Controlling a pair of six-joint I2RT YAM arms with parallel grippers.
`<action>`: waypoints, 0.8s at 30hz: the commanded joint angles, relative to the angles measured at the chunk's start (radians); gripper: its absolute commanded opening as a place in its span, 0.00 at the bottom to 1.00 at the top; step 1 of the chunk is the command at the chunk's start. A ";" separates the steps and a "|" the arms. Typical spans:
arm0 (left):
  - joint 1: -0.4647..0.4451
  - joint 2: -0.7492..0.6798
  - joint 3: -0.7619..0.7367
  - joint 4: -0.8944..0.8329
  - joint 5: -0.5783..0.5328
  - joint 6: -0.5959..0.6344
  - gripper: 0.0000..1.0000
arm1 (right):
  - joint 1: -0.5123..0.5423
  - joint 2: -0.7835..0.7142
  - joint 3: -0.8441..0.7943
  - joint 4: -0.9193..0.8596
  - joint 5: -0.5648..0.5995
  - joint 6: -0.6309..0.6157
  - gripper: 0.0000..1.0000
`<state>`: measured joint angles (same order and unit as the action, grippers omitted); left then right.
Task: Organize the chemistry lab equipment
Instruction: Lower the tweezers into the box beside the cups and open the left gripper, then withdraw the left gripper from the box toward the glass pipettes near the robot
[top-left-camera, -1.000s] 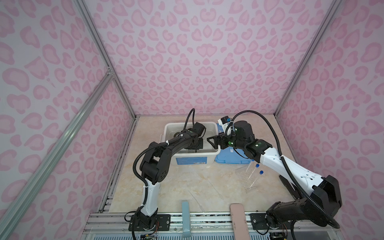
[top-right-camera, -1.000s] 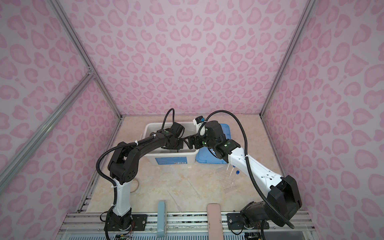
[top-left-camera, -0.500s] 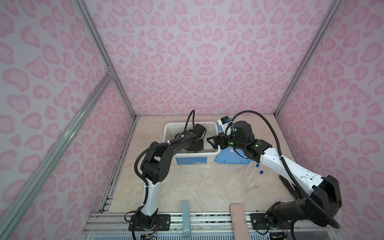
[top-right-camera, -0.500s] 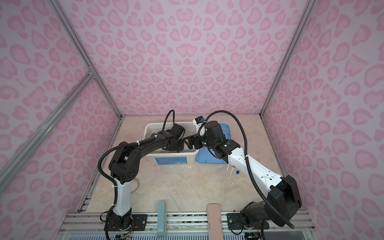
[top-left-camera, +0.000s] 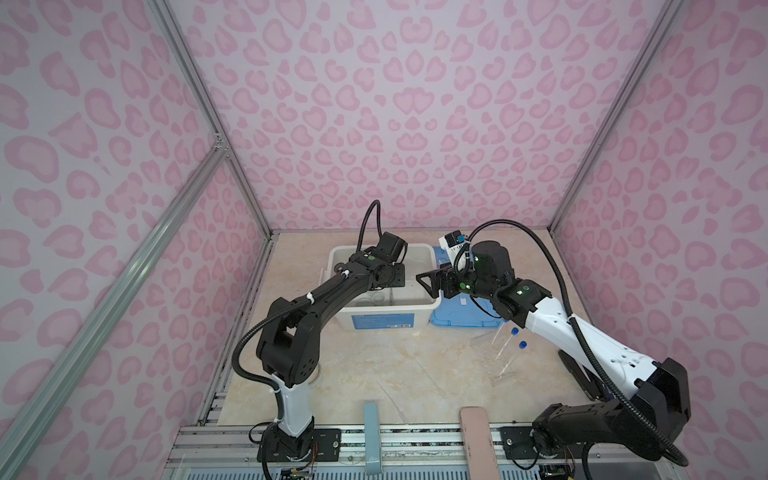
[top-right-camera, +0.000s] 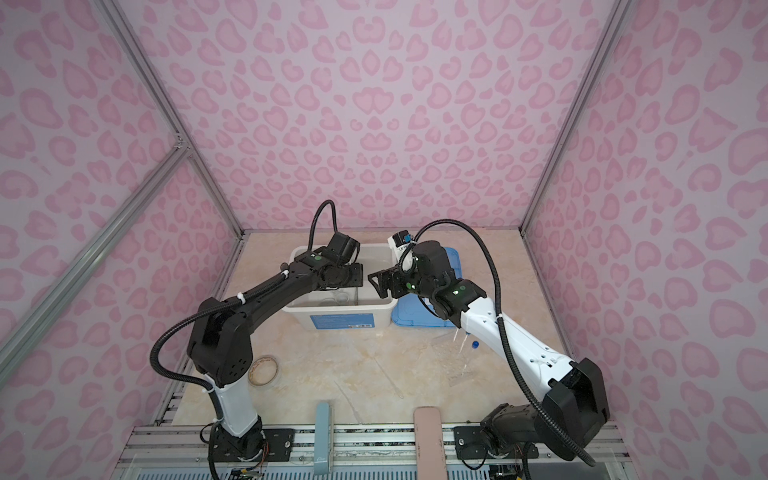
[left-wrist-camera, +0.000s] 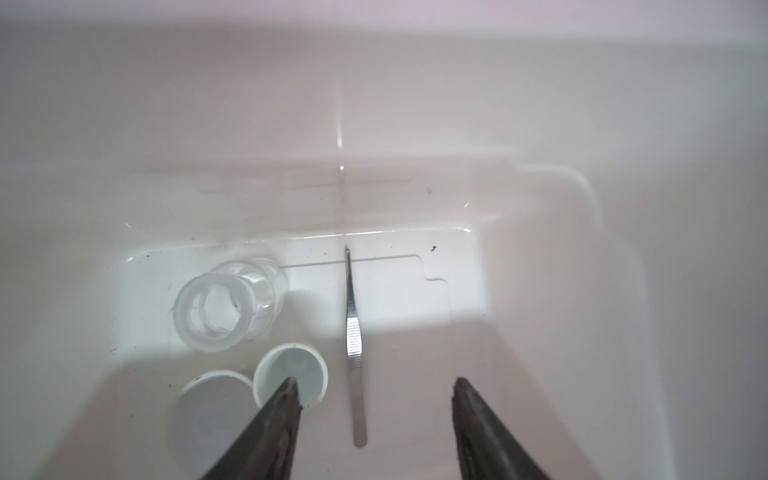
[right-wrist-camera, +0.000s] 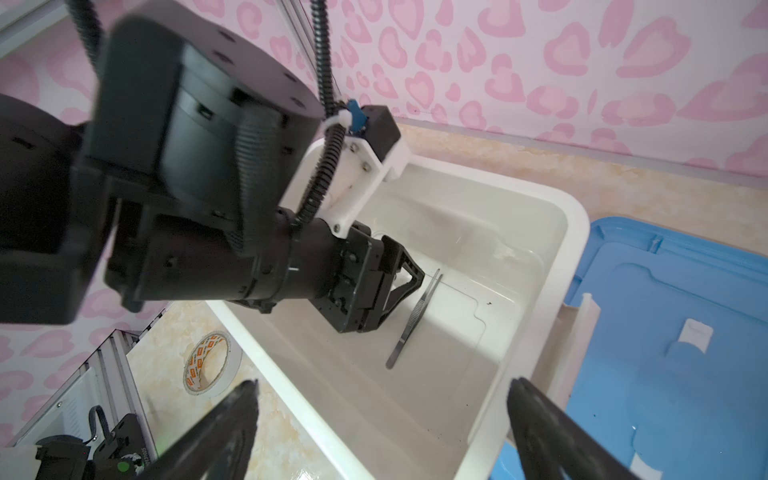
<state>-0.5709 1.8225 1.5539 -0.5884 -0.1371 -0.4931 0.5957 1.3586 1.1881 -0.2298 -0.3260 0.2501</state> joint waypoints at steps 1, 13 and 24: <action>-0.005 -0.089 0.001 -0.023 0.014 -0.011 0.78 | 0.006 -0.026 0.019 -0.046 0.036 -0.033 0.95; -0.112 -0.389 -0.088 -0.170 0.128 -0.180 0.99 | 0.015 -0.167 0.027 -0.274 0.118 -0.078 0.98; -0.418 -0.550 -0.478 -0.138 0.153 -0.602 0.74 | 0.026 -0.336 -0.107 -0.368 0.154 -0.039 0.98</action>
<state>-0.9527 1.2903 1.1301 -0.7341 0.0006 -0.9318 0.6163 1.0401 1.1038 -0.5678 -0.1795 0.1932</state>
